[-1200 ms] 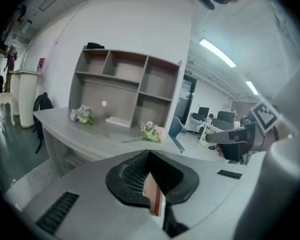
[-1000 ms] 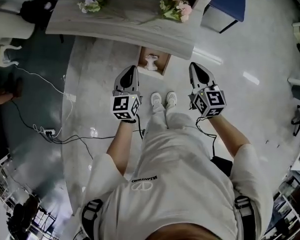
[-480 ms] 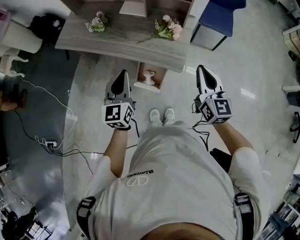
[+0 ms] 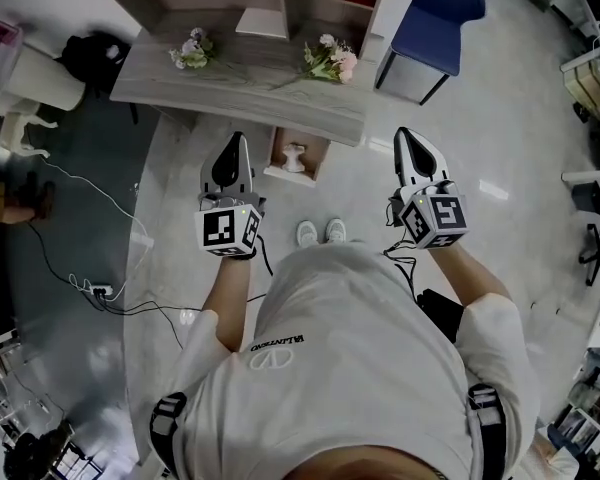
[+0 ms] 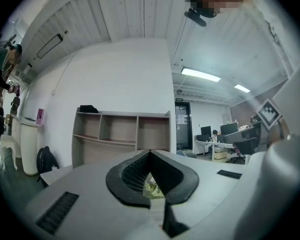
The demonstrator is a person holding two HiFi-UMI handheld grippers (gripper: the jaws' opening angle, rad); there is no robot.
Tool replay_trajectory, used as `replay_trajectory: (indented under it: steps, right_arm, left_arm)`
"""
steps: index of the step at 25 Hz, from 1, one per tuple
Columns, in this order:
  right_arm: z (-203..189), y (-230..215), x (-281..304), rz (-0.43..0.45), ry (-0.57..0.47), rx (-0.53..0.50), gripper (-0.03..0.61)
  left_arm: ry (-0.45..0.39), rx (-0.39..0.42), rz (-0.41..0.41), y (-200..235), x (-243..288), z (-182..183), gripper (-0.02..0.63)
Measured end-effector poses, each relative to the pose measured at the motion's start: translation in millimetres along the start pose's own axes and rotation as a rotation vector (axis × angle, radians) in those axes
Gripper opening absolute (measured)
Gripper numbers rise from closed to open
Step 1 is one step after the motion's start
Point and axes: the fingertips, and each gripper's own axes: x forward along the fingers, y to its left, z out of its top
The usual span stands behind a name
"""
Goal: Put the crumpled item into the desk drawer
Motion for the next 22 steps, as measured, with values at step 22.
replay_trajectory:
  steps: [22]
  right_arm:
    - [-7.4, 3.3, 2.7, 0.024, 0.006, 0.015, -0.003]
  left_arm:
    - [0.043, -0.021, -0.022, -13.1, 1.2, -21.2, 0.002]
